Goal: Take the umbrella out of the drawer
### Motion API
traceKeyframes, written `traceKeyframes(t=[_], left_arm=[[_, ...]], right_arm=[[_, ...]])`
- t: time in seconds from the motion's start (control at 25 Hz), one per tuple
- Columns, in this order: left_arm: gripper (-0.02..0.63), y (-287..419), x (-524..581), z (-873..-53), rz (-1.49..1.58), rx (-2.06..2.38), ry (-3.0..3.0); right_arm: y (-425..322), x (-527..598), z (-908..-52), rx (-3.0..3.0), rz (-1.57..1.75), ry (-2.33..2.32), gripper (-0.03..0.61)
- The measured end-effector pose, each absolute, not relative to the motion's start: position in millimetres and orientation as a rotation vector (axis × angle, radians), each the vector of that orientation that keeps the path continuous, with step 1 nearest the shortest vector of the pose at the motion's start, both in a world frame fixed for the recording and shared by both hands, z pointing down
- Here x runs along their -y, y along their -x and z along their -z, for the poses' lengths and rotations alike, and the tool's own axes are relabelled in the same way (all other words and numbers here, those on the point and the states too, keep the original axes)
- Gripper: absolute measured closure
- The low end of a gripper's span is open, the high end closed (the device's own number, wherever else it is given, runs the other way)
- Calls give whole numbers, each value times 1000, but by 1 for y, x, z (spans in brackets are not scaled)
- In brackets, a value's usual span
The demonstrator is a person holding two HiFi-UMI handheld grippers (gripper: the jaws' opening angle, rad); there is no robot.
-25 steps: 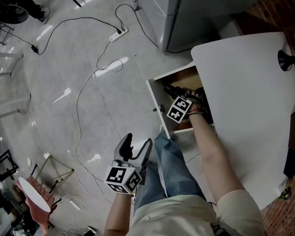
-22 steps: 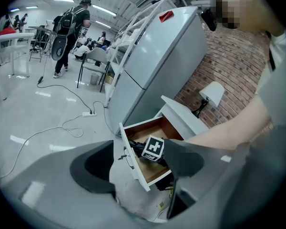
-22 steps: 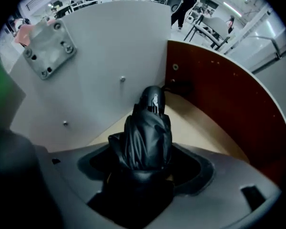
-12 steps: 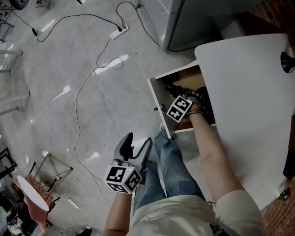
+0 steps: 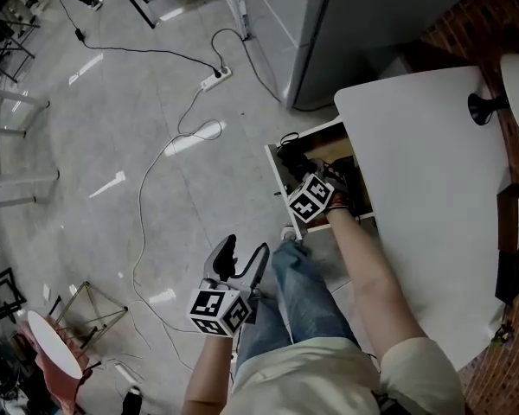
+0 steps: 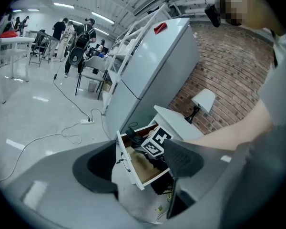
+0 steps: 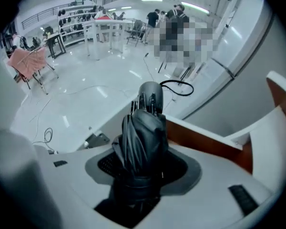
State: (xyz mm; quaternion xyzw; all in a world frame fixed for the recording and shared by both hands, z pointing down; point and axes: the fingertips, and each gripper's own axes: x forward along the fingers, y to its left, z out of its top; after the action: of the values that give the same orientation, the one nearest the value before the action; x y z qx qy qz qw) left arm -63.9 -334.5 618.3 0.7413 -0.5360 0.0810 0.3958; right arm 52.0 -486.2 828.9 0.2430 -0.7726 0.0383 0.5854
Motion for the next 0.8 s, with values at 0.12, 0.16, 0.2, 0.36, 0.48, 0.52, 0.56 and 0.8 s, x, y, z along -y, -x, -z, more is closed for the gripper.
traceKeyframes(t=[0.12, 0.16, 0.2, 0.36, 0.48, 0.52, 0.56, 0.8], left_arm=[[296, 69, 330, -598, -181, 1370, -1917], [296, 70, 327, -591, -175, 1374, -1929], [296, 72, 323, -585, -170, 1376, -1940], [296, 80, 305, -564, -161, 1379, -1996], [296, 89, 287, -550, -153, 1391, -2031], [296, 93, 282, -544, -146, 1399, -2042], [296, 97, 277, -539, -140, 1406, -2055], [307, 106, 225, -521, -148, 1419, -2129]], right_arm=[[-32, 481, -792, 1866, -76, -603, 354], [-27, 478, -780, 1884, -69, -616, 354], [-22, 474, -768, 1901, -61, -630, 354], [-7, 459, -719, 1959, -27, -691, 354], [0, 438, -686, 1985, 5, -724, 354], [3, 431, -674, 1994, 17, -736, 353], [5, 424, -662, 2005, 25, -751, 354], [10, 356, -594, 2094, 38, -833, 353]])
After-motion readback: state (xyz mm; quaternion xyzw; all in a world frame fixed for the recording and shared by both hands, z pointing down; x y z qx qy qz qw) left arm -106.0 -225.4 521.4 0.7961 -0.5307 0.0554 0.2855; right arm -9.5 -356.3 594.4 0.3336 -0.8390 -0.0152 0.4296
